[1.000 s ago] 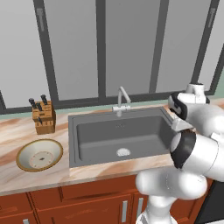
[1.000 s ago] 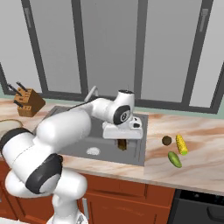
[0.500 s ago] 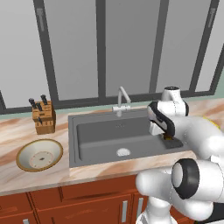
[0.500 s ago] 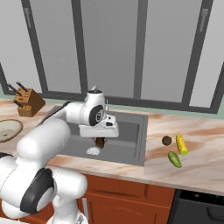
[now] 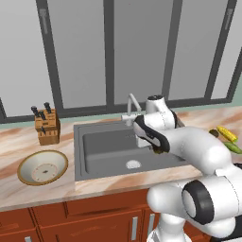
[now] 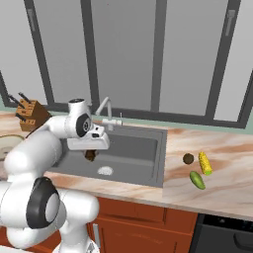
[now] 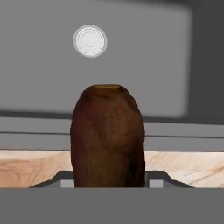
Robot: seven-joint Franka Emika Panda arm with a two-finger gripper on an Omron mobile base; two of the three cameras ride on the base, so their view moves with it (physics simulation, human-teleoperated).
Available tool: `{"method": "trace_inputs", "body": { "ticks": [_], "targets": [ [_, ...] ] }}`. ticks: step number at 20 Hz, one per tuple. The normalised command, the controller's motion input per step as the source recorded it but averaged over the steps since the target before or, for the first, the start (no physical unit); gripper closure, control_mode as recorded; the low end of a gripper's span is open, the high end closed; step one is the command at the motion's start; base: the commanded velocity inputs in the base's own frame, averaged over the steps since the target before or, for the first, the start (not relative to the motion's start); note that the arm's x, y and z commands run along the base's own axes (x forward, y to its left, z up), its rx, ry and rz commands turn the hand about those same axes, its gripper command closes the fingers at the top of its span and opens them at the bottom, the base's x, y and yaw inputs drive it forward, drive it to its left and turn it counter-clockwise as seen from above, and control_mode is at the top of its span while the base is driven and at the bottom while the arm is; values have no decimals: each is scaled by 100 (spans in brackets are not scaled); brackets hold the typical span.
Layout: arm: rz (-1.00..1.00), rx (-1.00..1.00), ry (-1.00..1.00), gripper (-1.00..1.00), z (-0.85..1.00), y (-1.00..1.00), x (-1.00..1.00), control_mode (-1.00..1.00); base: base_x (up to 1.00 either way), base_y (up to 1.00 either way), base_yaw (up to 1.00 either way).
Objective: There is a mixed pile of frozen fruits and vegetables on the counter. Locate all the frozen vegetables and place the items in a bowl on the counter. Take all the frozen fruits and defrost them in a running sink.
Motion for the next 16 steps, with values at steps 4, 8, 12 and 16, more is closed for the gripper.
{"method": "trace_inputs", "body": {
  "ticks": [4, 8, 12, 16],
  "targets": [
    [-5, 0, -3, 100, 5, 92, 26, -100, 0, 0, 0],
    [-4, 0, -1, 100, 0, 91, 28, -100, 0, 0, 0],
    [-3, 0, 0, 100, 0, 91, 28, -100, 0, 0, 0],
    [-3, 0, -2, 100, 0, 89, 26, -100, 0, 0, 0]
  ]
}}
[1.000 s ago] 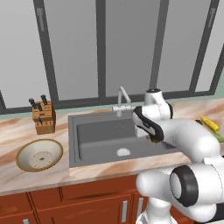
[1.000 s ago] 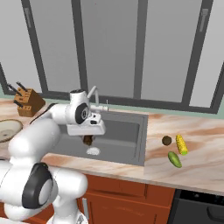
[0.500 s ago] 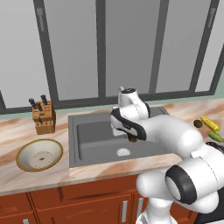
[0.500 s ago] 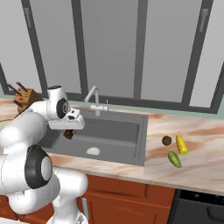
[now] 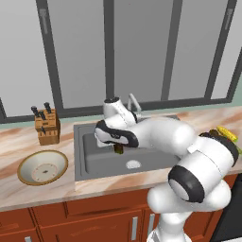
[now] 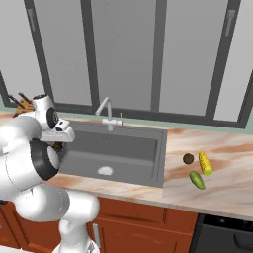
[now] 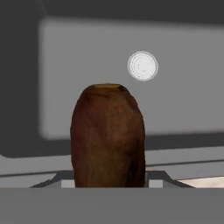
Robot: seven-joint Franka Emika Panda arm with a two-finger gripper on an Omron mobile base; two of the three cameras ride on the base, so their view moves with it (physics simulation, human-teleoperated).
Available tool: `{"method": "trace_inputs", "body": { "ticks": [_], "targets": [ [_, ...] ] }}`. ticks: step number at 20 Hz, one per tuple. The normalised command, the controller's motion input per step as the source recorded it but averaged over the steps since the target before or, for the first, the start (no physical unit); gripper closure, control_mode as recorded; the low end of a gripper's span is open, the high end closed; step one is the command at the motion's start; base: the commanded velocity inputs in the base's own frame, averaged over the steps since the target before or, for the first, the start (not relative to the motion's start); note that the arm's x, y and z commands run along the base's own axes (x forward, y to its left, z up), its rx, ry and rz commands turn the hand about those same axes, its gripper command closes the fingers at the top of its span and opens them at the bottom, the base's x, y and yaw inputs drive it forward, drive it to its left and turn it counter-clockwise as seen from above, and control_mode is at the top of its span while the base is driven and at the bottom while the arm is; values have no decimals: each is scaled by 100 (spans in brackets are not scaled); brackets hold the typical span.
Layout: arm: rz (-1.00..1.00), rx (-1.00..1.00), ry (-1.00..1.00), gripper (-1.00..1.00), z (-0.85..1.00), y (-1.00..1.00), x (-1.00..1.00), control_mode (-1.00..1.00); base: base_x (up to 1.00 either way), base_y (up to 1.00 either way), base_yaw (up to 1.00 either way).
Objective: There is a mixed pile of frozen fruits and vegetables on the counter. Locate all the frozen vegetables and place the items in a bowl on the counter. Take all the frozen fruits and defrost them in a running sink.
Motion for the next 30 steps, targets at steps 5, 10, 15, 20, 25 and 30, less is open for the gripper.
{"method": "trace_inputs", "body": {
  "ticks": [5, 10, 15, 20, 25, 30],
  "targets": [
    [-2, 0, -1, 100, 0, 90, 26, -100, 0, 0, 0],
    [0, 0, 0, 100, 0, 94, 18, -100, 0, 0, 0],
    [0, 0, 0, 100, 9, 92, 3, -100, 0, 0, 0],
    [0, 0, 2, 100, 5, 90, 3, -100, 0, 0, 0],
    [0, 0, 0, 100, -9, 84, 2, -100, 0, 0, 0],
    [0, 0, 0, 100, -4, 69, 6, -100, 0, 0, 0]
  ]
}}
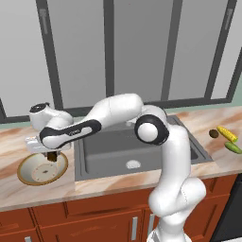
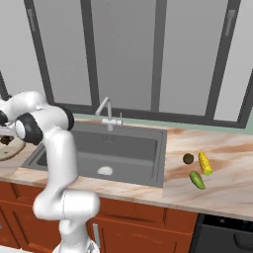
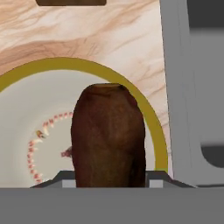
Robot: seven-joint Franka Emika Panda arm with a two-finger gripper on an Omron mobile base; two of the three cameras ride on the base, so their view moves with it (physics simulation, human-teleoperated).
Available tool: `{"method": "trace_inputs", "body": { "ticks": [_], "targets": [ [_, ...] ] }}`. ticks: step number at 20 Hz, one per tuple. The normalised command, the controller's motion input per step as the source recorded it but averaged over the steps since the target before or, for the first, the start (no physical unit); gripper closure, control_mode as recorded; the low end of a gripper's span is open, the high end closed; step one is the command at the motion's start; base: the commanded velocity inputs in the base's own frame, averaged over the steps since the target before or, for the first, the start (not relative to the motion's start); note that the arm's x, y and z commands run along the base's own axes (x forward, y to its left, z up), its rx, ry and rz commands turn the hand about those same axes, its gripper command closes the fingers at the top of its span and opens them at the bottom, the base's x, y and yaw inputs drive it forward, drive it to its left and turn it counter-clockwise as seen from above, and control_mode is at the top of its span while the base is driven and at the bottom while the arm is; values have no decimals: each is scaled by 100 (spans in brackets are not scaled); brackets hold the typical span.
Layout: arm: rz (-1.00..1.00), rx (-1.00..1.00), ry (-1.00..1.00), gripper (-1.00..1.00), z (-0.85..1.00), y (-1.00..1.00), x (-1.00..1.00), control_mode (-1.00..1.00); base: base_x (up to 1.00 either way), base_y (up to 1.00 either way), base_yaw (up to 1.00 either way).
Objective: There is a mixed pile of frozen fruits and vegetables on the counter. Locate all the frozen vegetables and place the items in a bowl on the counter. Take all the frozen fruits and defrost them in a running sink.
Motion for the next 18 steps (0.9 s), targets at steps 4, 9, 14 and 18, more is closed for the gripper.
{"method": "trace_inputs", "body": {
  "ticks": [4, 9, 14, 18],
  "targets": [
    [0, 0, 1, 100, -14, 50, 6, -100, 0, 0, 0],
    [0, 0, 2, 100, -38, 47, 0, -100, 0, 0, 0],
    [1, 1, 5, 100, -30, 4, 0, -100, 0, 0, 0],
    [2, 3, 6, 100, -34, -28, 3, -100, 0, 0, 0]
  ]
}}
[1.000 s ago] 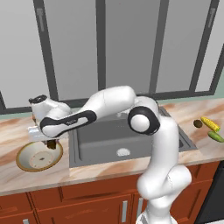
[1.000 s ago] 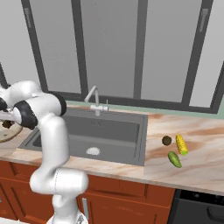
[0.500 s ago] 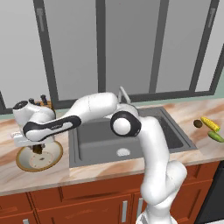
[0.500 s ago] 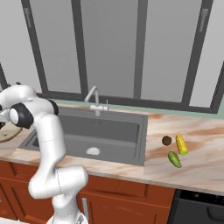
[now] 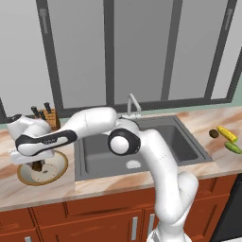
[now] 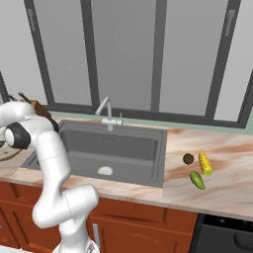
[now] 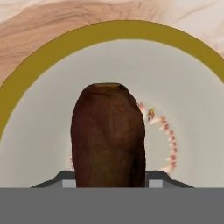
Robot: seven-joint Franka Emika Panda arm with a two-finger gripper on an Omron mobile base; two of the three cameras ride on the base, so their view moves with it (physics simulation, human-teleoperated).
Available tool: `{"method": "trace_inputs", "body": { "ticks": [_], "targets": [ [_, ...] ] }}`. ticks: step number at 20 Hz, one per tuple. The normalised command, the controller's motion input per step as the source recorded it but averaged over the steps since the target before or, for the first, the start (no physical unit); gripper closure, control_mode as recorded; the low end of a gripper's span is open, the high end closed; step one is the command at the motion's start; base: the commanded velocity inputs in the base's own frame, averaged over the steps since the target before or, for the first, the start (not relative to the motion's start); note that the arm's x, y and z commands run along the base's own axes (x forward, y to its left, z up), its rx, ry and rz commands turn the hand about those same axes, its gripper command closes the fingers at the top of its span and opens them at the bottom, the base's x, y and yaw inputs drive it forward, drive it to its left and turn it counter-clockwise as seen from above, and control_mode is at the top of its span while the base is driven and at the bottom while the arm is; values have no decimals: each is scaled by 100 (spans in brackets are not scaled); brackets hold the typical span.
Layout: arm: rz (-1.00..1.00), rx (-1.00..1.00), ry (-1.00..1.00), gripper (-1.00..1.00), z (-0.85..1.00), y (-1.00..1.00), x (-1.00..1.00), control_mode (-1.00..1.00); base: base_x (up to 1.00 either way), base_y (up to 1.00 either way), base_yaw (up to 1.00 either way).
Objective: There is a mixed pile of frozen fruits and vegetables on the counter. Locate all the frozen vegetables and place the items in a bowl on the counter. Take all the frozen fruits and defrost them in a running sink.
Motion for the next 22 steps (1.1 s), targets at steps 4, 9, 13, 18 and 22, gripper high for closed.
{"method": "trace_inputs", "body": {
  "ticks": [4, 9, 13, 18, 22],
  "targets": [
    [4, 2, 6, 100, -46, -34, 9, -100, 0, 0, 0],
    [3, 3, -1, 100, -65, -10, 1, -100, 0, 0, 0],
    [0, 4, 0, -100, -23, 13, 0, -100, 0, 0, 0],
    [0, 0, 5, -100, 36, -1, -13, -100, 0, 0, 0],
    [0, 0, 2, -100, 76, -19, -25, -100, 0, 0, 0]
  ]
}}
